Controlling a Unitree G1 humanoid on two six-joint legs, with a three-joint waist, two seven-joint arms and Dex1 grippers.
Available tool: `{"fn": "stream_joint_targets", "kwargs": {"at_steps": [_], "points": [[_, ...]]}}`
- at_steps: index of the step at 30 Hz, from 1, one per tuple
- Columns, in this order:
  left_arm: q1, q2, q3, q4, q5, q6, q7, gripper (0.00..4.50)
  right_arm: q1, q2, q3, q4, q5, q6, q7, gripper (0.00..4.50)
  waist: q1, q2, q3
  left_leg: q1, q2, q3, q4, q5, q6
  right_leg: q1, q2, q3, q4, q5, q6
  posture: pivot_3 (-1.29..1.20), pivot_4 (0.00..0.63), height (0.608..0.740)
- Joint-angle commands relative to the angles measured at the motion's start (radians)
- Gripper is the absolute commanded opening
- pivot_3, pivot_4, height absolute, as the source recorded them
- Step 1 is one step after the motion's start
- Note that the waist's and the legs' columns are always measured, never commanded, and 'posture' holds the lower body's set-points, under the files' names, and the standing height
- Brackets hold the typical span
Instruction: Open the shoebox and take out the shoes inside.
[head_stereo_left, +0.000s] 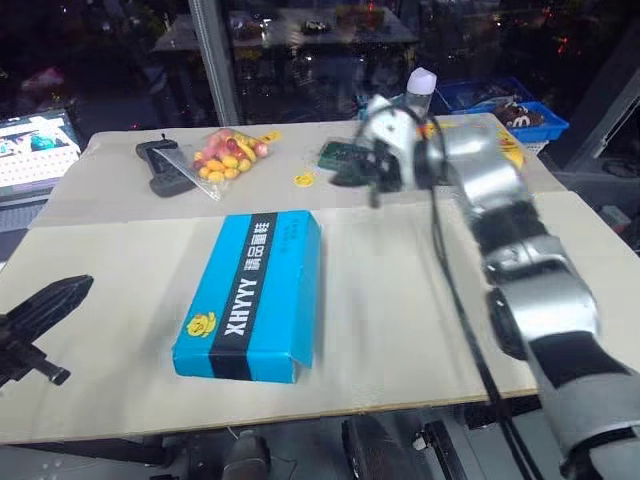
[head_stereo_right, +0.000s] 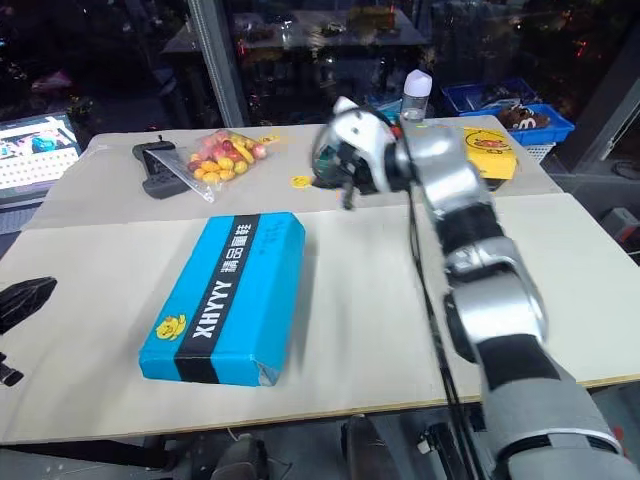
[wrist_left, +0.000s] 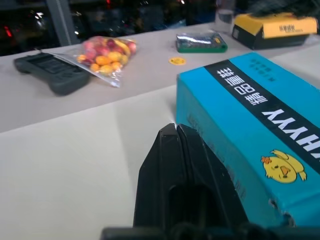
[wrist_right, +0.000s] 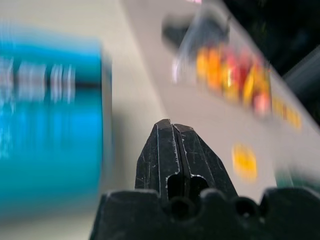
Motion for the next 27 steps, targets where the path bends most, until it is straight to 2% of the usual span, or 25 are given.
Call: {"fn": "stream_joint_targets", "kwargs": {"at_steps": [1,5,9,11,16,22,27], "points": [[-0.017,0.017,0.001,0.017,0.01,-0.002,-0.016,0.04,0.183,-0.139,0.059,-0.381,0.006,0.107,0.149,0.0,0.0,0.0,0.0,0.004,0.0,-0.001,-0.001,-0.001,0.002,0.002,0.0,-0.001,0.002,-0.003,-0.001,0.0,0.15,0.643],[-0.029,0.056,0.012,0.052,0.038,0.001,-0.062,0.04,0.376,-0.179,0.134,-0.689,0.004,0.209,0.162,0.0,-0.016,-0.001,0.0,0.008,0.0,-0.002,0.0,-0.006,0.01,0.004,0.002,-0.001,0.008,-0.011,-0.003,0.0,0.15,0.643],[-0.011,0.148,0.122,0.149,0.067,0.031,-0.19,0.04,0.436,-0.06,0.214,-0.796,-0.034,0.319,0.054,0.0,-0.027,-0.001,0.0,0.01,0.001,-0.004,0.001,-0.006,0.01,0.004,0.004,-0.001,0.01,-0.014,0.001,0.0,0.15,0.643],[0.032,0.164,0.193,0.171,0.058,0.069,-0.273,0.04,0.427,-0.022,0.218,-0.786,-0.04,0.353,0.017,0.0,-0.028,-0.001,0.0,0.008,0.001,-0.005,0.004,-0.006,0.009,0.003,0.005,-0.001,0.011,-0.015,-0.005,0.0,0.15,0.643],[0.137,0.136,0.274,0.173,0.105,0.091,-0.408,0.04,0.387,0.015,0.196,-0.761,-0.027,0.405,-0.035,0.0,-0.015,-0.001,-0.001,0.004,0.001,-0.005,0.016,-0.01,0.001,0.003,0.003,-0.001,0.011,-0.016,-0.005,0.0,0.15,0.643],[0.164,0.088,0.303,0.164,0.11,0.088,-0.438,0.04,0.329,0.021,0.178,-0.719,-0.006,0.397,-0.045,0.0,-0.007,-0.003,-0.002,0.002,0.001,-0.005,0.016,-0.011,0.0,0.003,0.002,-0.002,0.01,-0.017,-0.003,0.0,0.15,0.643],[0.162,0.067,0.287,0.161,0.122,0.078,-0.444,0.04,0.177,0.083,0.158,-0.661,0.067,0.365,0.008,0.0,-0.016,-0.002,-0.001,0.002,0.001,-0.006,0.013,-0.011,0.0,0.002,0.003,-0.002,0.01,-0.017,-0.003,0.0,0.15,0.643]]}}
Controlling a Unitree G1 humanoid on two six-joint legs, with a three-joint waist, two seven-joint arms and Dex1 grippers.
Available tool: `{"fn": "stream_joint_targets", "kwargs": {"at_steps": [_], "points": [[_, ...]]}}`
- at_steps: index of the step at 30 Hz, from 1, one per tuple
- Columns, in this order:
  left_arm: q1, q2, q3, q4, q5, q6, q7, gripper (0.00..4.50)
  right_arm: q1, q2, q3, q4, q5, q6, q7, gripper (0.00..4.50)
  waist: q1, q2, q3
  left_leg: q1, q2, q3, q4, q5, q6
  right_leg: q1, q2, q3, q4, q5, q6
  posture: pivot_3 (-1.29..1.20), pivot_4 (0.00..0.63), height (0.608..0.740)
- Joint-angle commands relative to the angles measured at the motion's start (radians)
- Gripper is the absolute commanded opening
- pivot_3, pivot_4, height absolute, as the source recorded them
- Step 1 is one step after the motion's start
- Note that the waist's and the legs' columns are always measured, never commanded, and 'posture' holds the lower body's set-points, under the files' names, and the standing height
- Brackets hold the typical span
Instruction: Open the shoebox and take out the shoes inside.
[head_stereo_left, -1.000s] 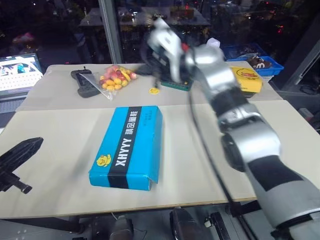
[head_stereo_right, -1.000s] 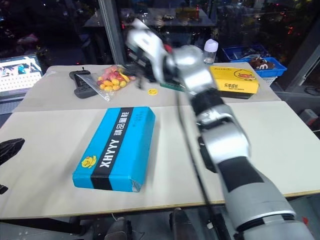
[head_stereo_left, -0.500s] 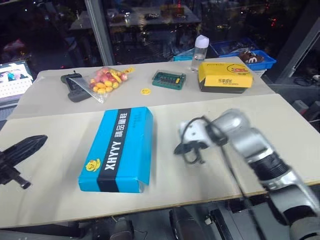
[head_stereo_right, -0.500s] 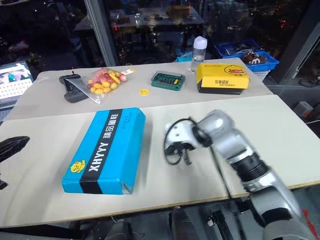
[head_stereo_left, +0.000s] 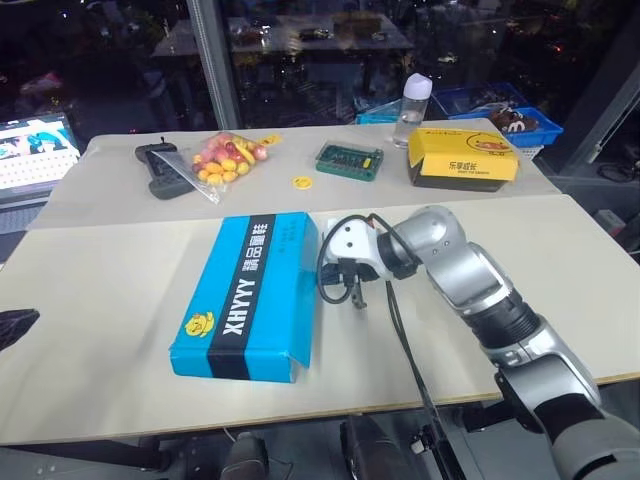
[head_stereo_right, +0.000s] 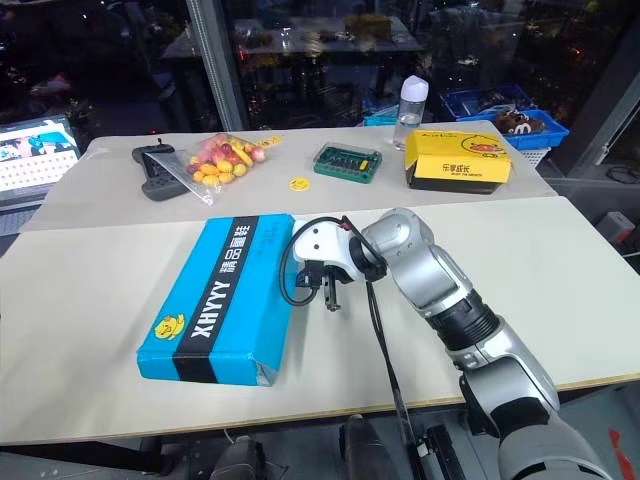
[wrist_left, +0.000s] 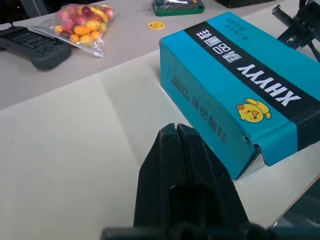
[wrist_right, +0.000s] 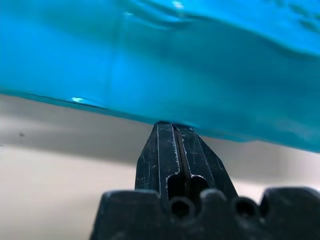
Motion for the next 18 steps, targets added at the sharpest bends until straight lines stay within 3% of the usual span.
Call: {"fn": "stream_joint_targets", "kwargs": {"at_steps": [1,6,9,11,13,18], "points": [[-0.005,-0.007,0.013,-0.01,0.01,-0.015,-0.008,0.04,-0.163,0.07,-0.051,0.027,0.071,-0.051,0.039,0.0,-0.011,0.001,0.0,0.0,0.0,0.0,0.0,0.0,0.0,-0.001,0.0,0.0,0.0,0.0,0.0,0.0,0.15,0.643],[-0.029,-0.011,-0.006,0.001,0.025,-0.031,-0.006,0.04,-0.36,0.2,-0.058,0.178,0.099,-0.173,0.053,0.0,-0.026,0.001,0.001,0.003,0.001,-0.001,-0.002,0.0,0.0,0.0,0.003,-0.001,0.002,0.0,0.0,0.0,0.15,0.643],[-0.04,-0.016,-0.011,0.005,0.03,-0.035,-0.01,0.04,-0.64,0.386,-0.205,0.47,0.138,-0.264,-0.166,0.0,-0.04,0.003,0.002,0.002,0.001,-0.001,-0.001,0.0,0.0,-0.001,0.003,-0.001,0.003,0.001,-0.001,0.0,0.15,0.643],[-0.043,-0.022,-0.005,0.003,0.032,-0.034,-0.011,0.04,-0.748,0.455,-0.304,0.615,0.189,-0.241,-0.272,0.0,-0.044,0.002,0.002,-0.004,0.001,-0.001,0.0,0.0,0.0,-0.009,0.003,0.0,0.009,0.005,-0.003,0.0,0.15,0.643],[-0.032,-0.033,0.024,-0.002,0.032,-0.032,-0.014,0.04,-0.716,0.45,-0.256,0.639,0.137,-0.305,-0.239,0.0,-0.038,-0.003,-0.003,-0.007,0.001,-0.002,-0.002,0.0,0.0,-0.015,0.003,-0.001,0.012,0.005,-0.005,0.0,0.15,0.643],[0.018,-0.036,0.176,0.055,0.034,-0.026,-0.024,0.04,-0.633,0.44,-0.21,0.63,0.11,-0.343,-0.177,0.0,-0.024,-0.009,-0.009,0.006,0.004,-0.007,0.003,-0.013,-0.01,0.001,0.0,-0.011,0.011,-0.013,-0.015,0.0,0.15,0.643]]}}
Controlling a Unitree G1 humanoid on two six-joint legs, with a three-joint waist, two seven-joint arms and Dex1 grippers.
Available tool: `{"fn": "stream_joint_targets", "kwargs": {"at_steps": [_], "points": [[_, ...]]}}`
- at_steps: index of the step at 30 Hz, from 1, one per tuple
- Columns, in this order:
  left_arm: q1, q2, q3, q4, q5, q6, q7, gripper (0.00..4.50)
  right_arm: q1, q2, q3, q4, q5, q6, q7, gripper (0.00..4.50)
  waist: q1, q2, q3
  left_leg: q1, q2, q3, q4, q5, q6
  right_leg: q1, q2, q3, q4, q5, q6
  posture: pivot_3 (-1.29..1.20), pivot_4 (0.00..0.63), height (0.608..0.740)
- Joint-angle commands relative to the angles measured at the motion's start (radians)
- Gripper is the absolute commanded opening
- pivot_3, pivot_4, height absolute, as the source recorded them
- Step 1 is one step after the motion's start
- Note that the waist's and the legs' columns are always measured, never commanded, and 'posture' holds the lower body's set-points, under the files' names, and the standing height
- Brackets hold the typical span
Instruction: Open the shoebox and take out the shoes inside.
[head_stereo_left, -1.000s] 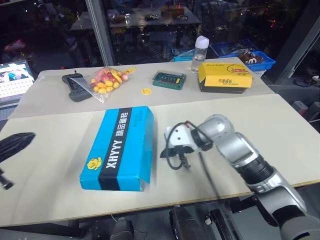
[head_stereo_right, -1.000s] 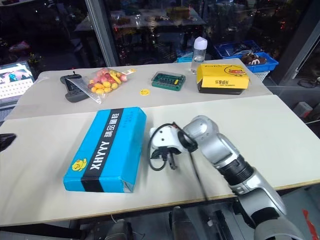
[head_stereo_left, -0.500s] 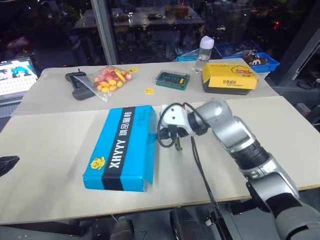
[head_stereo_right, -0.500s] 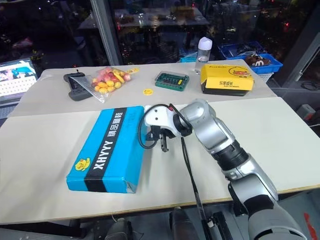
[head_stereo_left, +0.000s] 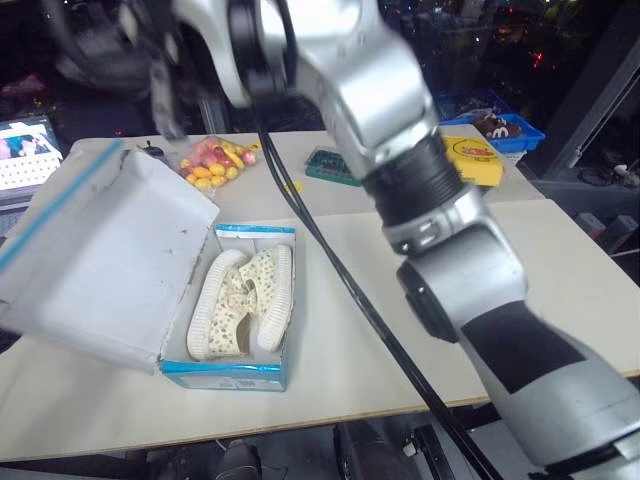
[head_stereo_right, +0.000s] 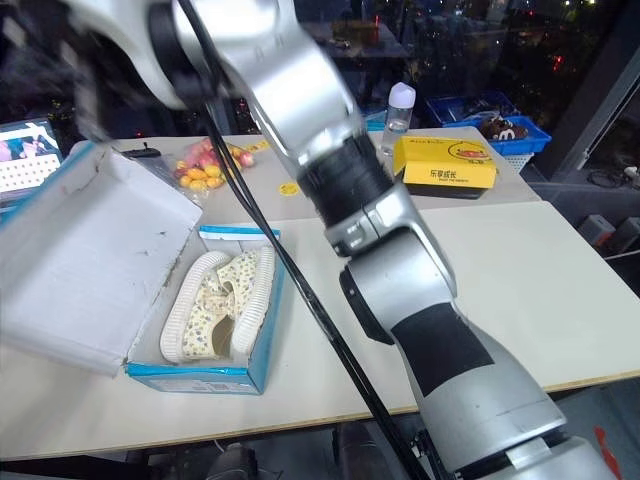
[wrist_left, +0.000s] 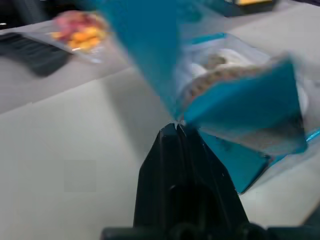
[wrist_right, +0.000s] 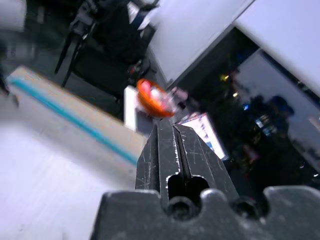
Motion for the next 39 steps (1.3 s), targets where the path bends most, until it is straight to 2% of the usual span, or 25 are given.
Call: {"fn": "stream_joint_targets", "kwargs": {"at_steps": [1,3,6,9,12,14,17,18,22,24,27,31,35,36,37,39], "points": [[0.035,0.012,0.137,0.033,-0.005,-0.01,-0.012,0.04,0.015,-0.02,0.0,0.003,-0.009,-0.02,0.02,0.0,0.001,0.002,0.002,-0.003,-0.001,0.001,0.001,0.0,0.0,0.001,-0.001,0.0,0.0,0.0,0.0,0.0,0.15,0.643],[0.054,0.015,0.157,0.036,-0.007,-0.008,-0.023,0.04,0.022,-0.02,0.004,0.001,-0.015,-0.024,0.026,0.0,0.0,0.006,0.004,-0.007,-0.002,0.001,0.002,0.001,0.0,-0.001,-0.002,0.001,0.0,0.001,0.001,0.0,0.15,0.643],[0.072,0.045,0.185,0.072,0.015,-0.02,-0.043,0.04,0.044,-0.023,0.014,-0.009,-0.022,-0.023,0.042,0.0,-0.001,0.007,0.004,-0.002,-0.002,0.0,-0.003,0.0,0.001,0.002,-0.002,0.0,0.001,0.002,0.007,0.0,0.15,0.643],[0.05,0.107,0.202,0.106,0.01,-0.012,-0.055,0.04,0.078,-0.032,0.027,-0.041,-0.03,-0.005,0.051,0.0,-0.003,0.007,0.003,0.0,-0.002,-0.003,-0.006,0.0,0.002,0.002,-0.001,-0.002,0.003,0.0,0.003,0.0,0.15,0.643],[-0.013,0.151,0.117,0.059,-0.037,0.011,-0.049,0.04,0.121,-0.047,0.026,-0.096,-0.031,0.039,0.052,0.0,-0.001,0.009,0.002,0.001,-0.002,-0.005,-0.007,0.0,0.002,0.004,-0.001,-0.005,0.002,0.0,0.002,0.0,0.15,0.643],[-0.077,0.175,0.015,0.017,-0.06,0.013,-0.014,0.04,0.152,-0.056,0.02,-0.145,-0.022,0.089,0.044,0.0,0.0,0.011,0.003,0.002,-0.002,-0.005,-0.006,0.0,0.002,0.006,-0.001,-0.005,0.001,0.0,0.002,0.0,0.15,0.643],[-0.213,0.219,-0.204,-0.018,-0.08,-0.008,0.035,0.04,0.237,-0.098,0.005,-0.277,0.005,0.217,0.037,0.0,0.015,0.011,0.003,0.003,-0.002,-0.006,-0.005,0.0,0.001,0.01,-0.001,-0.006,0.001,0.0,0.003,0.0,0.15,0.643],[-0.277,0.242,-0.288,0.01,-0.071,-0.026,0.037,0.04,0.277,-0.126,-0.002,-0.341,0.011,0.276,0.033,0.0,0.018,0.011,0.003,0.003,-0.002,-0.007,-0.005,0.0,0.002,0.011,-0.001,-0.007,0.001,0.0,0.003,0.0,0.15,0.643],[-0.46,0.292,-0.493,0.138,0.0,-0.078,0.016,0.04,0.389,-0.208,0.0,-0.54,0.029,0.442,0.006,0.0,0.027,0.012,0.004,0.001,-0.002,-0.009,-0.002,0.0,0.001,0.01,-0.001,-0.009,0.003,-0.001,0.004,0.0,0.15,0.643],[-0.509,0.302,-0.547,0.193,0.036,-0.095,-0.02,0.04,0.441,-0.244,0.007,-0.642,0.034,0.526,-0.016,0.0,0.026,0.012,0.004,-0.001,-0.002,-0.01,-0.001,0.0,0.001,0.008,-0.001,-0.009,0.004,-0.001,0.004,0.0,0.15,0.643],[-0.669,0.348,-0.747,0.335,0.104,-0.148,-0.1,0.04,0.552,-0.346,0.003,-0.797,0.034,0.659,-0.039,0.0,0.025,0.012,0.004,-0.002,-0.003,-0.01,-0.001,0.0,0.002,0.006,-0.001,-0.009,0.006,-0.002,0.004,0.0,0.15,0.643],[-0.806,0.342,-0.882,0.425,0.159,-0.176,-0.159,0.04,0.588,-0.398,0.008,-0.895,0.06,0.75,-0.069,0.0,0.022,0.014,0.005,-0.002,-0.003,-0.011,-0.001,0.0,0.002,0.006,0.0,-0.009,0.006,-0.002,0.004,0.0,0.15,0.643],[-0.881,0.328,-0.956,0.472,0.198,-0.187,-0.202,0.04,0.59,-0.427,0.027,-0.925,0.069,0.776,-0.085,0.0,0.017,0.014,0.005,-0.002,-0.003,-0.011,-0.002,0.0,0.002,0.005,0.0,-0.009,0.007,-0.002,0.004,0.0,0.15,0.643],[-0.893,0.325,-0.966,0.478,0.204,-0.186,-0.208,0.0,0.589,-0.433,0.03,-0.93,0.074,0.779,-0.086,0.55,0.017,0.014,0.005,-0.002,-0.003,-0.012,-0.002,0.0,0.002,0.005,0.0,-0.009,0.007,-0.002,0.004,0.0,0.15,0.643],[-0.904,0.325,-0.981,0.484,0.211,-0.186,-0.222,0.0,0.581,-0.435,0.036,-0.935,0.084,0.778,-0.078,0.74,0.018,0.014,0.006,-0.002,-0.003,-0.012,-0.002,0.0,0.002,0.005,0.0,-0.009,0.007,-0.002,0.004,0.0,0.15,0.643],[-0.917,0.332,-1.004,0.496,0.225,-0.187,-0.262,0.0,0.562,-0.438,0.048,-0.938,0.102,0.775,-0.065,1.45,0.019,0.014,0.006,-0.004,-0.003,-0.012,-0.001,0.0,0.002,0.005,0.0,-0.009,0.007,-0.002,0.004,0.0,0.15,0.643]]}}
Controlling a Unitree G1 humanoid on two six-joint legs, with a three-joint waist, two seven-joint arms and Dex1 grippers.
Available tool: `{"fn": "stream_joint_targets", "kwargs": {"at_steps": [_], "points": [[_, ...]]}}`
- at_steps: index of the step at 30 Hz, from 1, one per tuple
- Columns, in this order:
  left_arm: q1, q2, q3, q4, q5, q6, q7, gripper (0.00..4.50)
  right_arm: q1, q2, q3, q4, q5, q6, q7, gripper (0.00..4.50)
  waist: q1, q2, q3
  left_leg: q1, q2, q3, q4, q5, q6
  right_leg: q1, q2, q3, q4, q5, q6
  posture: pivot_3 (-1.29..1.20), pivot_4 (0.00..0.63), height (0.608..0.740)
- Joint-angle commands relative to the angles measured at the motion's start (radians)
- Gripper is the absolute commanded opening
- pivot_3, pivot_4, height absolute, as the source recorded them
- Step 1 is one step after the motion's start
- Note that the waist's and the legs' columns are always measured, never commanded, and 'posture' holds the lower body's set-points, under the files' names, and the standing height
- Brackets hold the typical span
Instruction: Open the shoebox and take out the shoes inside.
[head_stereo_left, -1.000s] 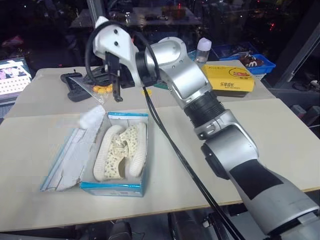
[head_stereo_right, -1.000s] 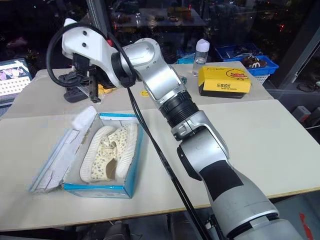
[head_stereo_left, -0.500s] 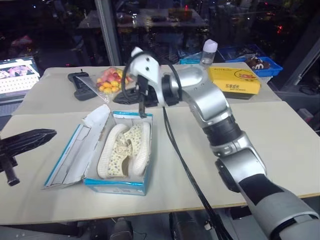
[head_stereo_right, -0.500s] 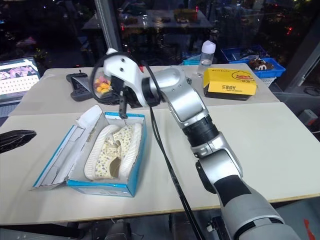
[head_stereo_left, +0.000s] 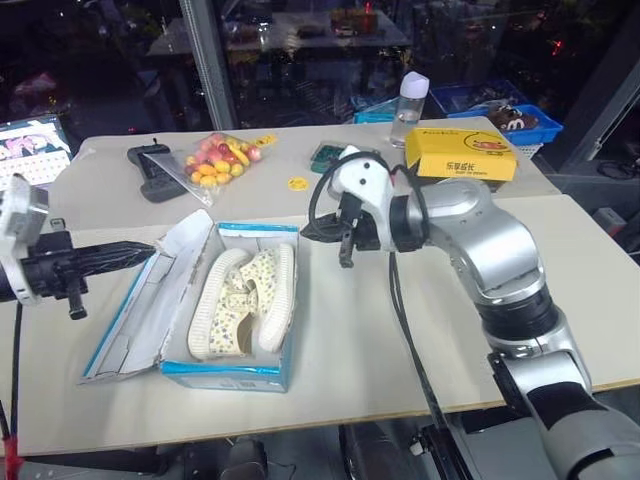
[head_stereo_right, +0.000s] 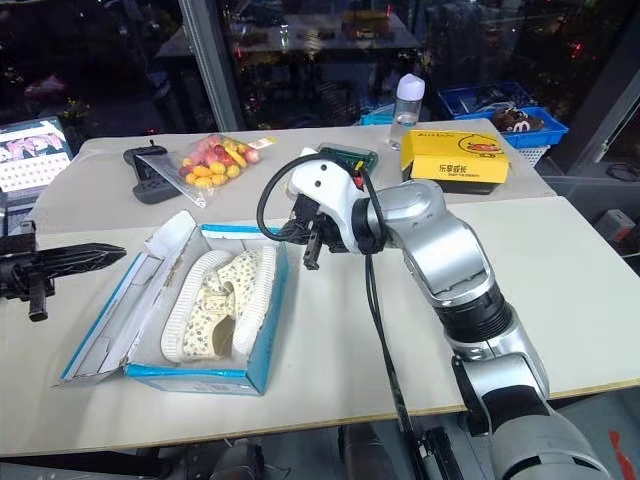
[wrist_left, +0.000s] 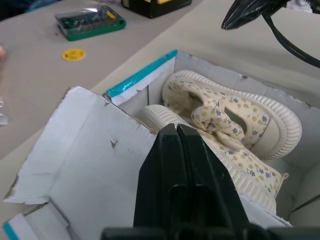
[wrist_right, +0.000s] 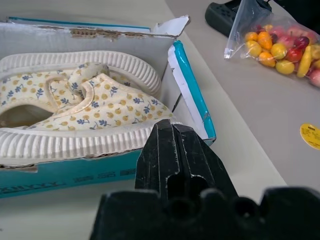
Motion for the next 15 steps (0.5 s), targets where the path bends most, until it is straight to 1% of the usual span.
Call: {"fn": "stream_joint_targets", "kwargs": {"at_steps": [1,7,9,12,14,15], "points": [[-0.035,0.013,-0.017,0.021,0.024,-0.02,-0.064,0.0,-0.053,-0.01,0.011,-0.044,0.037,-0.003,0.018,1.74,0.0,0.0,0.001,-0.001,0.0,0.0,0.001,0.0,0.0,-0.001,0.0,0.0,0.0,0.0,0.0,0.0,0.15,0.643],[-0.017,0.012,0.011,-0.008,0.031,-0.001,-0.095,0.0,-0.07,-0.046,0.045,-0.026,0.077,-0.022,0.068,3.86,0.005,0.001,0.007,-0.009,0.0,-0.003,0.011,0.0,0.0,-0.005,0.0,-0.002,0.006,0.0,0.001,0.0,0.15,0.643],[-0.004,0.014,0.023,-0.027,0.027,0.009,-0.101,0.0,-0.074,-0.053,0.05,-0.023,0.083,-0.027,0.08,4.42,0.007,0.001,0.009,-0.013,0.0,-0.003,0.017,0.0,0.0,-0.008,0.0,-0.002,0.01,-0.001,0.001,0.0,0.15,0.643],[0.044,0.024,0.068,-0.055,0.022,0.027,-0.123,0.0,-0.105,-0.032,0.074,0.007,0.089,-0.041,0.092,4.42,0.005,0.001,0.012,-0.024,0.0,-0.004,0.027,0.0,0.0,-0.02,0.0,-0.001,0.021,-0.001,0.002,0.0,0.15,0.643],[0.085,0.021,0.1,-0.082,0.022,0.036,-0.132,0.0,-0.136,0.011,0.101,0.053,0.078,-0.061,0.079,4.42,0.002,0.001,0.015,-0.029,0.0,-0.005,0.034,0.0,0.0,-0.026,0.0,-0.001,0.031,-0.002,0.001,0.0,0.15,0.643],[0.104,0.018,0.113,-0.099,0.02,0.043,-0.137,0.0,-0.151,0.034,0.114,0.078,0.072,-0.071,0.071,4.42,0.001,0.001,0.015,-0.031,0.0,-0.005,0.038,0.0,0.0,-0.029,0.0,-0.001,0.035,-0.005,0.003,0.0,0.15,0.643]]}}
